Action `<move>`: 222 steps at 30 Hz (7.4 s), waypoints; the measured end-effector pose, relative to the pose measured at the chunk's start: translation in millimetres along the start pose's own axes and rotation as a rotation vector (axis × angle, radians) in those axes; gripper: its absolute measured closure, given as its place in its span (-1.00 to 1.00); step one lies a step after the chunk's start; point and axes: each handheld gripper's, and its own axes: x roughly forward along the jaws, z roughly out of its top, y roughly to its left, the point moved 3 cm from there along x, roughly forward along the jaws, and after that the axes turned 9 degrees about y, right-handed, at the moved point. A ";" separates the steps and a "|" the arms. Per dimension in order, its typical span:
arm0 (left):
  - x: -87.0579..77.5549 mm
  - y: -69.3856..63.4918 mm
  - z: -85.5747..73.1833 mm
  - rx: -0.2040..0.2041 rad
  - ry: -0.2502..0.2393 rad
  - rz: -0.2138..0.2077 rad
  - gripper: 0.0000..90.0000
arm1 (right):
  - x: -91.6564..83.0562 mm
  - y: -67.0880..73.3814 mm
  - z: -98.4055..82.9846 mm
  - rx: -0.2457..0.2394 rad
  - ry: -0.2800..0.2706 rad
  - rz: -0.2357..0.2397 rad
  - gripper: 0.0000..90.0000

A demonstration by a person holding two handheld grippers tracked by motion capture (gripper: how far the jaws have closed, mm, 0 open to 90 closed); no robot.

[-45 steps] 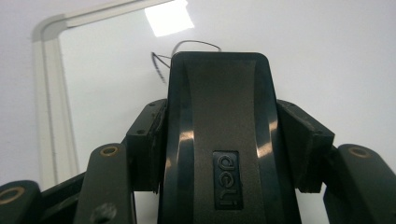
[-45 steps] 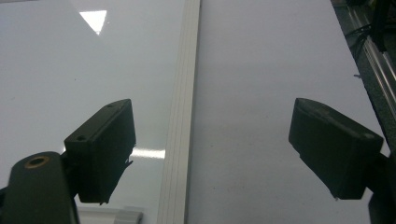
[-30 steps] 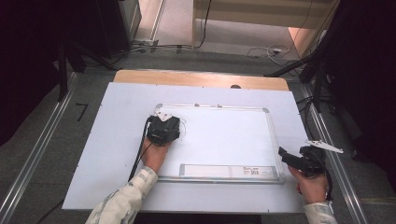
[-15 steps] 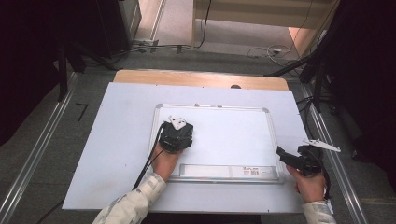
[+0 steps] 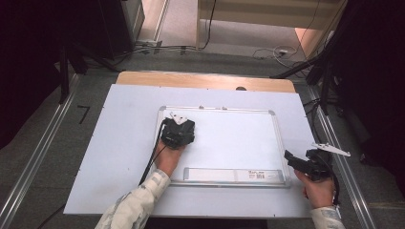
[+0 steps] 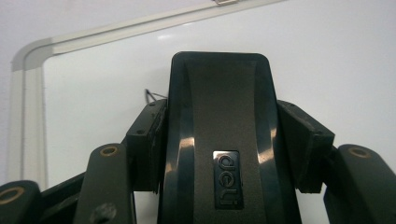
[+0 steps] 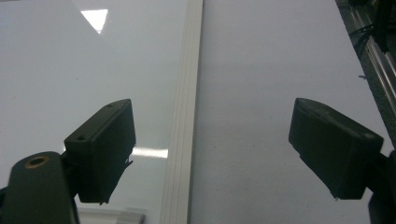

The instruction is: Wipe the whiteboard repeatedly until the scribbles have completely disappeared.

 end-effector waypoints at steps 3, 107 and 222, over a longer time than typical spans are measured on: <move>1.1 9.3 1.9 -0.022 -0.001 0.010 -0.09 | -1.1 -1.5 -0.7 0.003 -0.001 -0.001 -0.70; 33.9 -26.1 40.4 0.015 0.011 0.003 -0.09 | 1.0 -1.9 0.3 0.000 0.005 0.009 -0.70; -14.6 8.5 -18.0 0.059 0.039 0.010 -0.10 | 2.2 4.6 -1.6 -0.010 0.017 -0.011 -0.70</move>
